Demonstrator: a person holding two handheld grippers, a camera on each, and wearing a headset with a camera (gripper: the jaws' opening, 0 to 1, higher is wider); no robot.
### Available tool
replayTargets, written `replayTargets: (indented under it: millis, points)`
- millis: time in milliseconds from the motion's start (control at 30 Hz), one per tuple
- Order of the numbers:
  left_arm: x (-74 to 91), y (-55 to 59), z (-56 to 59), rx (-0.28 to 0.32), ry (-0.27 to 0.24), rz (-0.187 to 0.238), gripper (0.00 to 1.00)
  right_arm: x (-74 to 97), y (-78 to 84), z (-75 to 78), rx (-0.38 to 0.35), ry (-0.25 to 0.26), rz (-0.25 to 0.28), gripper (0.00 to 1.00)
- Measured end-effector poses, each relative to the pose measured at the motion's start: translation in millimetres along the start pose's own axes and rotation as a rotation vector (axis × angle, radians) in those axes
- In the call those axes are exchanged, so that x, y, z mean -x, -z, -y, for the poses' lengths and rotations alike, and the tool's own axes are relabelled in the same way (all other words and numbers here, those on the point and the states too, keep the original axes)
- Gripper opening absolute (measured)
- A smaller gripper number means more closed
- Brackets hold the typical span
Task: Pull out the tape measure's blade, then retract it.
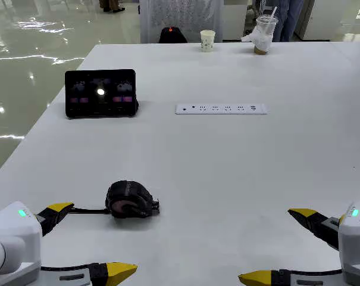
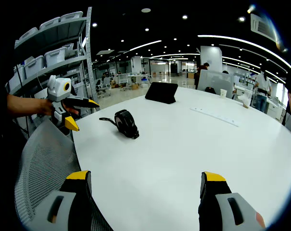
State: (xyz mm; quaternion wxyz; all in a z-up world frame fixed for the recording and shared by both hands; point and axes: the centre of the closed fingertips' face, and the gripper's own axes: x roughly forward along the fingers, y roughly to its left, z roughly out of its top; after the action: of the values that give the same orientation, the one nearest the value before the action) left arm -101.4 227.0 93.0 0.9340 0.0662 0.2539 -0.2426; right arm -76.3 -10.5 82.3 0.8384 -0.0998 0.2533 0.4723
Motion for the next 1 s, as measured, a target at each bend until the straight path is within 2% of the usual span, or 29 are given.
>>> replayTargets:
  millis: [467,667,1000]
  points:
    - [-0.1,1.1,-0.6,-0.002,0.001,-0.006,0.99,-1.1,1.2,-0.2,0.001,-0.003,-0.003,0.94]
    - [0.0,1.8,-1.7,-0.003,-0.003,-0.01,0.99,-0.6,-0.6,0.8,0.002,-0.003,0.013,0.97]
    - [-2.1,-0.1,-4.0,-0.015,0.004,-0.016,0.99,-1.2,1.0,2.5,0.008,-0.006,0.002,0.96]
